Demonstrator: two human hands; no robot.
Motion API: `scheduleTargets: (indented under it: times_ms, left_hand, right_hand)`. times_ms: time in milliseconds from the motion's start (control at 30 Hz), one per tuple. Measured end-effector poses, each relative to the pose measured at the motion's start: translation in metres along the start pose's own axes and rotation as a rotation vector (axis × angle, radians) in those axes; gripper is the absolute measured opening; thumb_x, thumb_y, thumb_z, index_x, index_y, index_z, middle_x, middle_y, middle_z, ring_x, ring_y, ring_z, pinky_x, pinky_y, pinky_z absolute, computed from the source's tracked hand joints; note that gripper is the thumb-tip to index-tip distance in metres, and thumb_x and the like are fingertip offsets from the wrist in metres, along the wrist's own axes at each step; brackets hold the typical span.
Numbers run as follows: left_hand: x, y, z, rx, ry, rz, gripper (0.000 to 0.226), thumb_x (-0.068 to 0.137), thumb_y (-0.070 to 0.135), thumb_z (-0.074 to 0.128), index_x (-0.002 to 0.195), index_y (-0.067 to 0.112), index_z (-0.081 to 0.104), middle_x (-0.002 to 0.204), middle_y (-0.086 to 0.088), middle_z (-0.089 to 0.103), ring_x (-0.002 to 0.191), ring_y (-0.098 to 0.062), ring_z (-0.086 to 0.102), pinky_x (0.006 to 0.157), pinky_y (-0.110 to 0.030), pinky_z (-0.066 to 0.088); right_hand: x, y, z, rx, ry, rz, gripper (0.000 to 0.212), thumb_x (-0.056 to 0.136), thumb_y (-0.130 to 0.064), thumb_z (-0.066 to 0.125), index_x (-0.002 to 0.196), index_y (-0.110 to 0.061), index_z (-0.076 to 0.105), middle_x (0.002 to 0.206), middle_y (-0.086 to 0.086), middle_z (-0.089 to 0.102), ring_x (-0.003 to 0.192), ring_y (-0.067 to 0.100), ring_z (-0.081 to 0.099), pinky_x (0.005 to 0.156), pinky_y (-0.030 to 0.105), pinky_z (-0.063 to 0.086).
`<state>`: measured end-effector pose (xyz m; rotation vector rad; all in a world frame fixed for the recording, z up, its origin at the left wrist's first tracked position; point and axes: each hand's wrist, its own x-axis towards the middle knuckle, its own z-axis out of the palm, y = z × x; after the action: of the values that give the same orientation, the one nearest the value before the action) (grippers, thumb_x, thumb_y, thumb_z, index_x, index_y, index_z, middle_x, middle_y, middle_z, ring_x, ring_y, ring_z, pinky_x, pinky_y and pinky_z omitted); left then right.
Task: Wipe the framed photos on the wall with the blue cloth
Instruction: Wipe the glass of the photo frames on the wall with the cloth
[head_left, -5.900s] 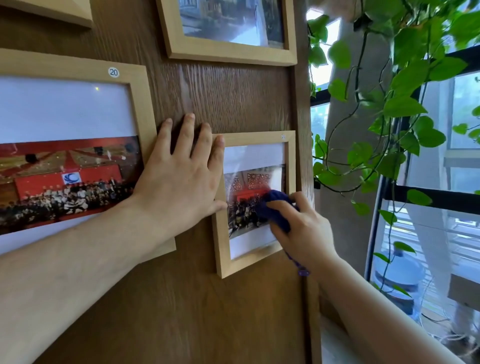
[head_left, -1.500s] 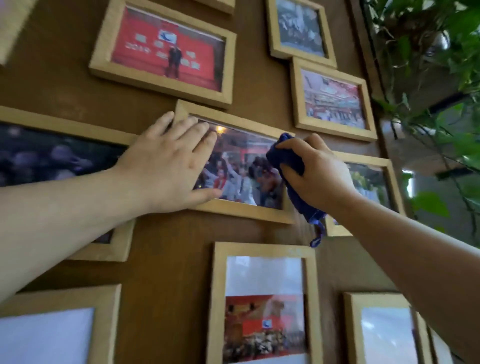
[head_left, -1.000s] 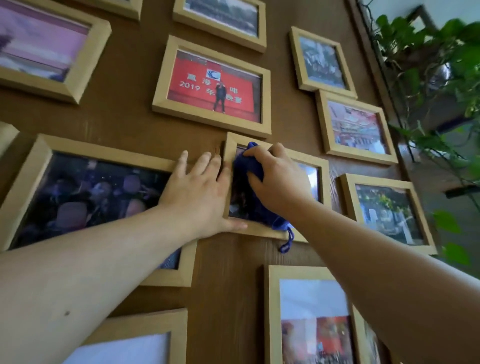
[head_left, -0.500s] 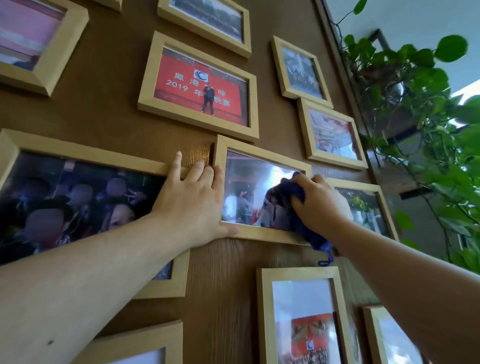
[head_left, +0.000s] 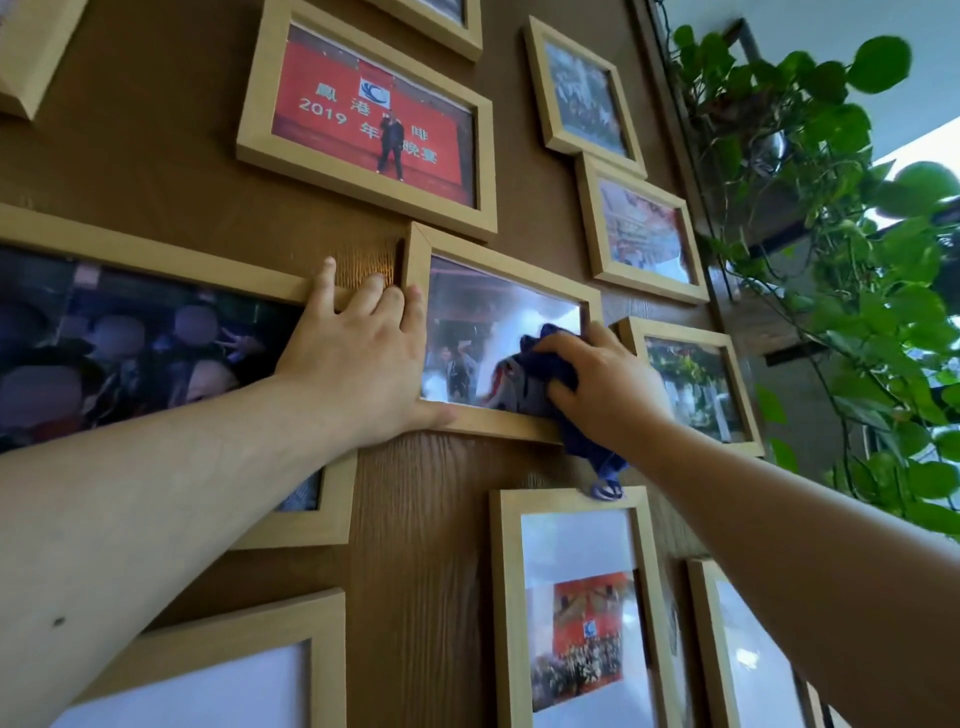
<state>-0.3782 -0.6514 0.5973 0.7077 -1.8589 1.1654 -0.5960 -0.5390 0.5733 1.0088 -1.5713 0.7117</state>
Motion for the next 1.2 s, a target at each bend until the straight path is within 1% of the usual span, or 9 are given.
scheduleTargets:
  times_ms: [167,433,567,700,800,900,967,1067,1200]
  left_hand:
    - [-0.001,0.002,0.001,0.016,0.008,-0.007,0.12,0.068,0.089,0.027,0.149,0.004,0.007,0.154,-0.016,0.029,0.144,-0.03,0.017,0.115,-0.063,0.007]
    - [0.0,0.005,-0.005,-0.017,-0.047,-0.008,0.117,0.071,0.086,0.032,0.149,0.004,0.003,0.155,-0.017,0.024,0.145,-0.032,0.012,0.114,-0.064,0.004]
    - [-0.001,0.005,-0.007,-0.008,-0.063,-0.012,0.114,0.073,0.083,0.037,0.149,0.005,0.002,0.155,-0.016,0.024,0.145,-0.031,0.012,0.114,-0.064,0.005]
    - [0.0,0.006,-0.007,-0.003,-0.065,-0.036,0.125,0.065,0.094,0.023,0.149,0.003,0.004,0.155,-0.016,0.026,0.145,-0.03,0.014,0.114,-0.064,0.003]
    - [0.0,0.007,-0.009,0.027,-0.063,-0.025,0.119,0.07,0.088,0.031,0.149,0.002,0.005,0.156,-0.018,0.024,0.145,-0.031,0.013,0.114,-0.065,0.005]
    - [-0.004,0.012,-0.016,0.057,-0.052,-0.01,0.11,0.075,0.082,0.034,0.15,0.008,0.001,0.159,-0.023,-0.001,0.147,-0.036,0.001,0.114,-0.064,0.005]
    - [-0.013,0.019,-0.019,0.059,-0.003,0.06,0.101,0.08,0.077,0.029,0.15,0.012,-0.004,0.157,-0.023,-0.017,0.146,-0.037,-0.008,0.114,-0.064,0.004]
    - [-0.036,0.04,-0.021,-0.034,0.035,0.215,0.09,0.087,0.07,0.024,0.151,0.013,-0.003,0.159,-0.019,-0.012,0.147,-0.033,-0.008,0.115,-0.061,0.002]
    - [-0.067,0.071,-0.014,-0.164,0.003,0.351,0.092,0.087,0.071,0.024,0.151,0.01,-0.001,0.161,-0.016,-0.002,0.148,-0.029,-0.004,0.119,-0.053,0.001]
  right_hand:
    - [-0.007,0.016,0.001,-0.027,-0.049,0.159,0.037,0.088,-0.034,0.051,0.125,-0.035,0.046,0.112,0.007,0.048,0.077,0.026,0.051,0.058,0.034,0.047]
    - [0.001,-0.069,-0.022,0.185,-0.197,-0.264,0.037,0.088,-0.036,0.052,0.125,-0.039,0.045,0.109,-0.006,0.041,0.085,0.014,0.048,0.069,0.027,0.043]
    - [0.007,-0.076,-0.025,0.181,-0.229,-0.302,0.036,0.089,-0.035,0.052,0.125,-0.037,0.048,0.11,-0.004,0.043,0.088,0.015,0.049,0.071,0.028,0.045]
    - [-0.004,-0.037,-0.023,0.107,-0.264,-0.183,0.034,0.088,-0.036,0.05,0.122,-0.041,0.048,0.102,-0.006,0.039,0.082,0.018,0.049,0.061,0.025,0.038]
    - [-0.019,0.001,-0.022,-0.031,-0.289,-0.056,0.032,0.088,-0.037,0.05,0.119,-0.042,0.048,0.108,-0.002,0.045,0.084,0.02,0.052,0.066,0.033,0.049]
    - [-0.036,0.03,-0.026,-0.085,-0.274,0.044,0.031,0.089,-0.036,0.05,0.12,-0.039,0.046,0.113,0.001,0.047,0.081,0.02,0.052,0.063,0.033,0.05]
    - [-0.051,0.039,-0.027,-0.055,-0.201,0.087,0.032,0.089,-0.034,0.05,0.122,-0.036,0.046,0.111,0.0,0.046,0.075,0.018,0.049,0.052,0.025,0.037]
    - [-0.083,0.04,-0.024,0.038,-0.122,0.15,0.034,0.088,-0.032,0.053,0.122,-0.034,0.046,0.103,-0.003,0.044,0.069,0.017,0.046,0.046,0.02,0.026]
    - [-0.13,0.03,-0.009,0.188,-0.104,0.195,0.035,0.086,-0.031,0.056,0.12,-0.038,0.048,0.105,-0.008,0.045,0.074,0.016,0.052,0.052,0.025,0.04]
